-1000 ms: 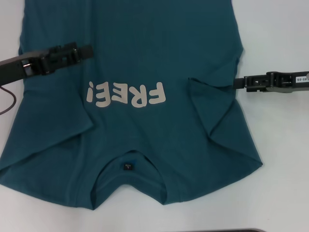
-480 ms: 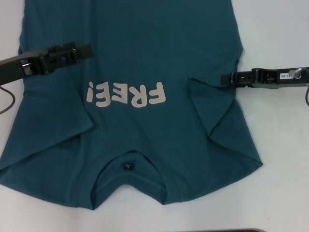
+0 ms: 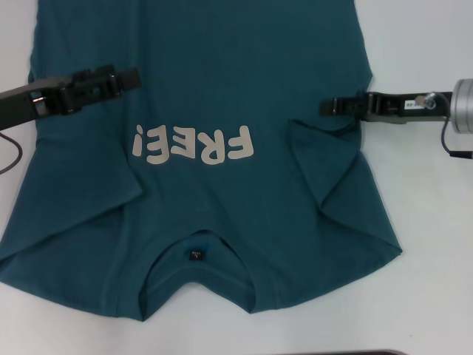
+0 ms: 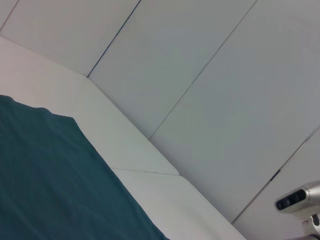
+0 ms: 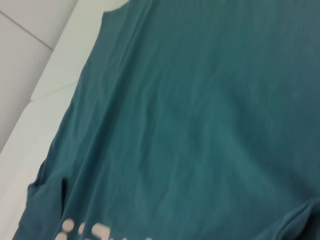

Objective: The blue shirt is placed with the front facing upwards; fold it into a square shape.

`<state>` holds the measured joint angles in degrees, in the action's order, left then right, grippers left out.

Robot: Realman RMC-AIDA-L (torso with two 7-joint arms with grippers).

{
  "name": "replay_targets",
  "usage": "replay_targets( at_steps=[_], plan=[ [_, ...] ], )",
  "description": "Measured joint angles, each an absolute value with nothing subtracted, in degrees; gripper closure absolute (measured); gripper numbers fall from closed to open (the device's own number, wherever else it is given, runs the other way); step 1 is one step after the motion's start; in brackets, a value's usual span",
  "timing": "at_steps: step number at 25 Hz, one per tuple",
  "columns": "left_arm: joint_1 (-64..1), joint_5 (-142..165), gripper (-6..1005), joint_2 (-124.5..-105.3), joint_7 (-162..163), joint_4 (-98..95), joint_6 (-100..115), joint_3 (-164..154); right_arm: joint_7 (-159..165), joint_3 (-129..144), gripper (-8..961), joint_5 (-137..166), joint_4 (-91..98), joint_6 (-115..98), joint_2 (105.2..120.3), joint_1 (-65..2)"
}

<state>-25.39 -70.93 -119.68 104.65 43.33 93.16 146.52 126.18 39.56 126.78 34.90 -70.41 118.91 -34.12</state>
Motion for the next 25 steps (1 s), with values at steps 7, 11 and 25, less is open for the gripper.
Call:
replay_targets(
  at_steps=[7, 11, 25],
  plan=[
    [-25.3, -70.9, 113, -119.77, 104.2, 43.3, 93.1, 146.5, 125.6, 39.7, 229, 124.7, 32.5, -65.8, 119.45, -37.0],
    [-25.1, -70.9, 114, -119.78, 104.2, 43.3, 93.0, 146.5, 125.5, 39.9, 229, 122.6, 32.4, -65.1, 119.49, -37.7],
    [-25.1, -70.9, 114, -119.63, 104.1, 42.7, 92.7, 146.5, 124.1, 40.1, 229, 123.5, 33.2, -72.8, 117.88, -35.5]
  ],
)
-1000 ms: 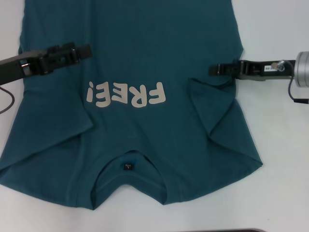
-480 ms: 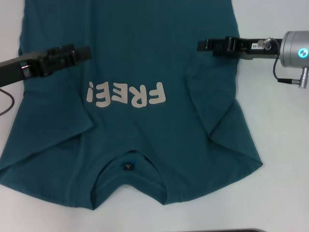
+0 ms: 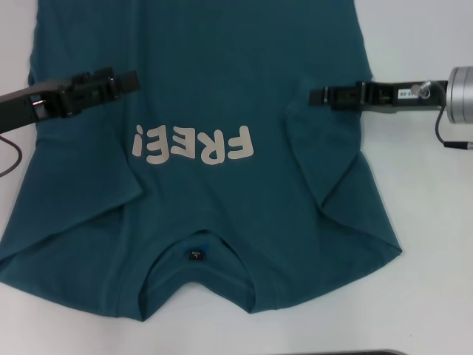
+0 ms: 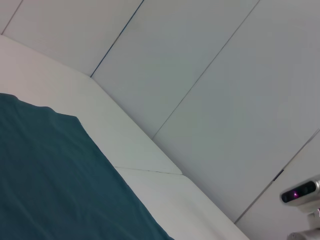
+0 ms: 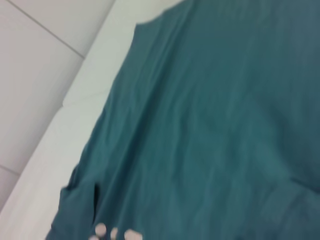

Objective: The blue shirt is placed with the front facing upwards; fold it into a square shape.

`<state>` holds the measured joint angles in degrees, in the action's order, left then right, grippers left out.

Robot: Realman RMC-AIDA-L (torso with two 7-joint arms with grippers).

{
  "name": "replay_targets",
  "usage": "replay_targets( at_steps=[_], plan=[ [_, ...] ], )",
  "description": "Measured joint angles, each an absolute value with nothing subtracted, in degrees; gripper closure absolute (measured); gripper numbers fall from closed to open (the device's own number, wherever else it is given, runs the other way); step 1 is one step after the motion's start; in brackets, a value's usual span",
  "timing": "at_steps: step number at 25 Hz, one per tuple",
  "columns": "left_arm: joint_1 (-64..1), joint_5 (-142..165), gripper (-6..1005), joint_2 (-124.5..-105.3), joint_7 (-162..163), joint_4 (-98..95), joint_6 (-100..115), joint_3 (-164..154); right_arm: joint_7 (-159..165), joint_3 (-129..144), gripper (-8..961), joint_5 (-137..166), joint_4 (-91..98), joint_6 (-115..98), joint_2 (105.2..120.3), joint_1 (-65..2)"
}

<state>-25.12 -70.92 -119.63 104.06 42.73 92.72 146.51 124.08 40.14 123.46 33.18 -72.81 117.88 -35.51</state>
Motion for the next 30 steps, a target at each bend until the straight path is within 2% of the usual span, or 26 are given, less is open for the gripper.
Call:
replay_targets(
  at_steps=[18, 30],
  plan=[
    [-25.2, -70.9, 114, -119.58, 104.1, 42.1, 93.2, 146.5, 124.1, 43.5, 232, 128.0, 32.7, -71.0, 119.07, -36.1],
    [-25.5, -70.9, 113, -119.60, 104.1, 42.1, 92.8, 146.5, 123.5, 43.7, 234, 125.8, 32.6, -79.5, 119.43, -37.1]
  ],
)
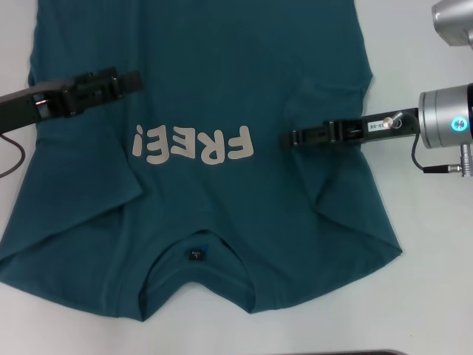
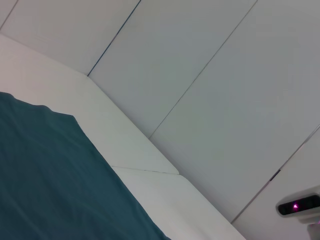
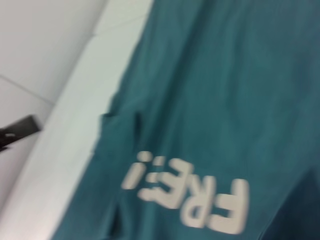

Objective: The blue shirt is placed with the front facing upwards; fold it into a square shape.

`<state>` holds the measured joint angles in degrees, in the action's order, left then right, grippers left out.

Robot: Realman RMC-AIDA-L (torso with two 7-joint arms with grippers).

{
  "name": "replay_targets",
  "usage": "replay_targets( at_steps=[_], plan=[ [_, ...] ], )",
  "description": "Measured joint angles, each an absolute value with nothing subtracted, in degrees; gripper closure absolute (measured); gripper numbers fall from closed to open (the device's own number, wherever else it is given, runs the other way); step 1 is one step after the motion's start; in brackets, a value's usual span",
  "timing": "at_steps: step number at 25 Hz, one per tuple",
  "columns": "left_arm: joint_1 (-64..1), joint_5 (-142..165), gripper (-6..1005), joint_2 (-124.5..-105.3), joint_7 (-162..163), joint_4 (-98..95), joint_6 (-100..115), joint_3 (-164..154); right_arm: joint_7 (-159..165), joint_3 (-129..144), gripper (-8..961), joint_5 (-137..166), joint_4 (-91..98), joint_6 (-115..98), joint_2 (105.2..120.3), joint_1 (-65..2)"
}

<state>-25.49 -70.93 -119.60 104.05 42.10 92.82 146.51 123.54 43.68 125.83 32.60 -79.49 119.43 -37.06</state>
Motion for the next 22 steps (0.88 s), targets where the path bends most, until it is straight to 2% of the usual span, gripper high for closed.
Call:
replay_targets(
  at_steps=[10, 22],
  plan=[
    [-25.4, -70.9, 114, -119.60, 104.1, 42.1, 92.8, 146.5, 121.6, 43.3, 234, 120.6, 33.0, -85.6, 119.43, -37.2],
    [-24.8, -69.8, 113, -119.70, 104.1, 42.1, 93.3, 146.4, 110.7, 42.6, 235, 117.7, 33.2, -86.0, 118.24, -33.4]
  ],
)
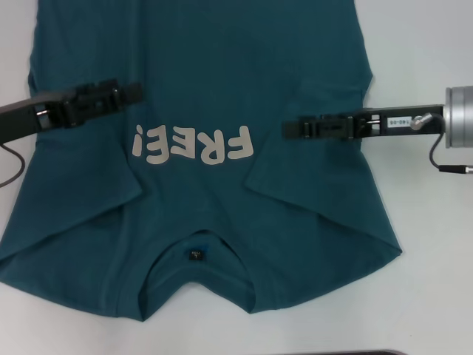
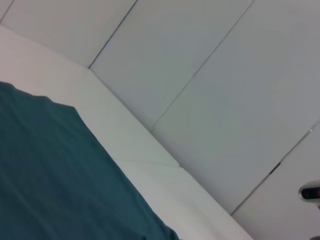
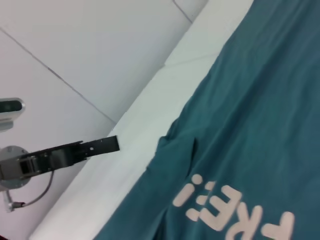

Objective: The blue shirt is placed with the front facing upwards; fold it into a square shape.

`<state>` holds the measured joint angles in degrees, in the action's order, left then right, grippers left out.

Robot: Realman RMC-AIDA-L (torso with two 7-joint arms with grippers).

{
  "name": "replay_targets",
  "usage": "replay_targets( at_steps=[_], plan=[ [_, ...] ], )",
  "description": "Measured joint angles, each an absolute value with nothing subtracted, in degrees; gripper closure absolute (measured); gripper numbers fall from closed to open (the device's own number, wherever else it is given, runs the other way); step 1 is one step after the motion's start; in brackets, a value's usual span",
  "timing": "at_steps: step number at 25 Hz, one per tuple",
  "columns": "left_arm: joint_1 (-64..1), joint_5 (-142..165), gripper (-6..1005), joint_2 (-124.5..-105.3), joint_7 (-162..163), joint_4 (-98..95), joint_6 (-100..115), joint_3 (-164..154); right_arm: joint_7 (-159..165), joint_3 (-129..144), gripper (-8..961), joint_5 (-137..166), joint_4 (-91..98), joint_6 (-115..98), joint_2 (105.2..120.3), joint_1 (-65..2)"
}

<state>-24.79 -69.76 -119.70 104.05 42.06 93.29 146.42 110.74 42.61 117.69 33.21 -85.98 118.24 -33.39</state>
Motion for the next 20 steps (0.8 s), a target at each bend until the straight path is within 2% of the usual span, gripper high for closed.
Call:
replay_targets(
  at_steps=[9, 20],
  plan=[
    [-23.4, -69.6, 114, -119.43, 104.1, 42.6, 96.3, 146.4, 109.8, 41.3, 235, 116.9, 33.3, -91.5, 115.50, -30.6],
    [-19.4, -66.9, 104, -116.65, 108.6, 41.8, 96.7, 147.1, 110.2, 39.9, 234, 116.2, 34.2, -92.8, 115.21, -30.3]
  ],
)
